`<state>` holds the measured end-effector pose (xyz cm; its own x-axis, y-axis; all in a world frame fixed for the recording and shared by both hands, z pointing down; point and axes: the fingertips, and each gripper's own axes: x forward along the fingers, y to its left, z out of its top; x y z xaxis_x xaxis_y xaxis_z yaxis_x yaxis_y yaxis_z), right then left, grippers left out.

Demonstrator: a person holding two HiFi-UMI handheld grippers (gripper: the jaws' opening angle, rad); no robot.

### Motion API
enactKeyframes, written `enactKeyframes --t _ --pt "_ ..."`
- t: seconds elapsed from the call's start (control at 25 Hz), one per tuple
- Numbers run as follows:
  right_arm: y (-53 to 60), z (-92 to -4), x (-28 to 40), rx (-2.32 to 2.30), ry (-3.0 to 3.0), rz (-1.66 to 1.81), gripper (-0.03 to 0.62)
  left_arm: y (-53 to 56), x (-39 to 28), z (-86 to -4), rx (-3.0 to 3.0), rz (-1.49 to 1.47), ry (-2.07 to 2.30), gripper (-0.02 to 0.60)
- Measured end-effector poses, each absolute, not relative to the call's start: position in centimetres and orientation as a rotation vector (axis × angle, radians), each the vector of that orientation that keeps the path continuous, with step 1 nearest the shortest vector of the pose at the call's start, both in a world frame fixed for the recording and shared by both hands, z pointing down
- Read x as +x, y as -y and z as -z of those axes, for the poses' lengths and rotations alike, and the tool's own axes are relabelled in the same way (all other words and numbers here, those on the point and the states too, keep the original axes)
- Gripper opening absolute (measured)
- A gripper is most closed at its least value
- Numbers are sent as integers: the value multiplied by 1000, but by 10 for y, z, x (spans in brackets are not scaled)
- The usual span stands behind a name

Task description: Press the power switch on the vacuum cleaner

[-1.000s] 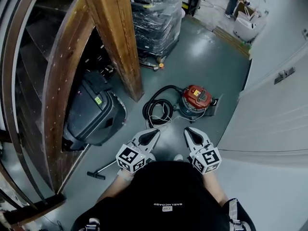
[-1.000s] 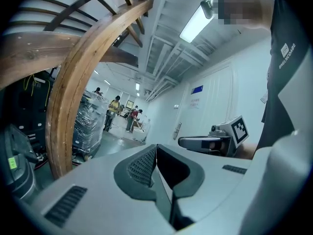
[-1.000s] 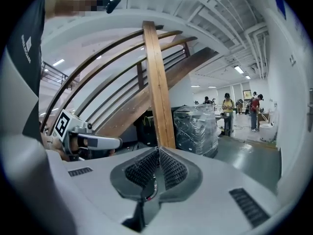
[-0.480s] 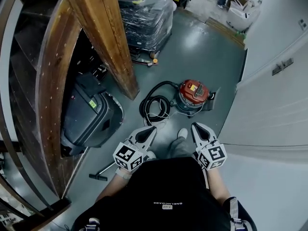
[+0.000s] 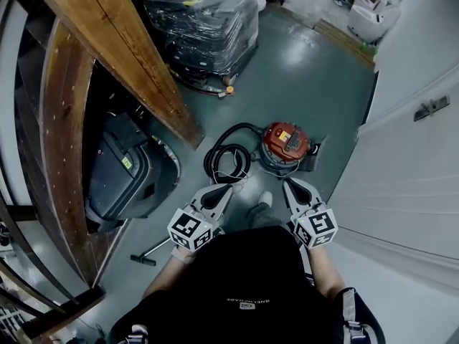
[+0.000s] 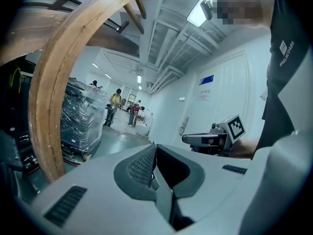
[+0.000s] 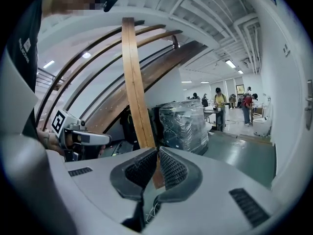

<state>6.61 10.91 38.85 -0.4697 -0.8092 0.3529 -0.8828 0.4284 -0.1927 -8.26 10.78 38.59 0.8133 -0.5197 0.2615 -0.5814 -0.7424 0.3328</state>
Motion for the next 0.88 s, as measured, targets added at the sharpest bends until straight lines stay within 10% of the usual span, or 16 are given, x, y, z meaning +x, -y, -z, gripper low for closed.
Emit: enactKeyframes --t 0.88 --pt "30 -433 239 1349 2463 -643 35 7 86 -405 2509 -314 928 15"
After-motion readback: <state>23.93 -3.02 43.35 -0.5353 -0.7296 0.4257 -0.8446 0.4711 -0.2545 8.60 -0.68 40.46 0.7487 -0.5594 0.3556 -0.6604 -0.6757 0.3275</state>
